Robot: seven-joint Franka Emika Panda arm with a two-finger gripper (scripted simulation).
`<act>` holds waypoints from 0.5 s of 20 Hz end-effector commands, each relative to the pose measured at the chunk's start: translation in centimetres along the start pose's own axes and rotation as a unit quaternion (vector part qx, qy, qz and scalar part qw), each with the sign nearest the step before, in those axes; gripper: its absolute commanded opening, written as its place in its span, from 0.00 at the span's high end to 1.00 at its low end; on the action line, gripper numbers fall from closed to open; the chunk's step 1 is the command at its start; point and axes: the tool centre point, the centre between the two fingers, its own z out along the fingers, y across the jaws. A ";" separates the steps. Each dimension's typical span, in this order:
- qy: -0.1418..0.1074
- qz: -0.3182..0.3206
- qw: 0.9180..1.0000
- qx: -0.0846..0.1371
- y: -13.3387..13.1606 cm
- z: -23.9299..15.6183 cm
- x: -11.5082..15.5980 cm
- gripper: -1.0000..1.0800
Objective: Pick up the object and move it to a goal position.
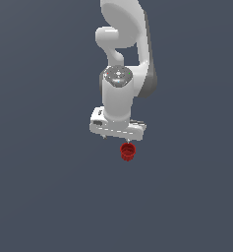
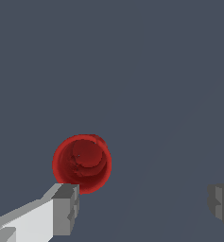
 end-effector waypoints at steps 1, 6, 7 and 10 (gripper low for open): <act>-0.001 0.028 1.000 0.001 -0.6 0.6 0.0 0.04; -0.002 0.088 0.996 0.004 -2.0 2.0 -0.2 0.04; -0.002 0.100 0.995 0.005 -2.3 2.2 -0.2 0.04; -0.002 0.136 0.991 0.006 -3.1 3.0 -0.3 0.04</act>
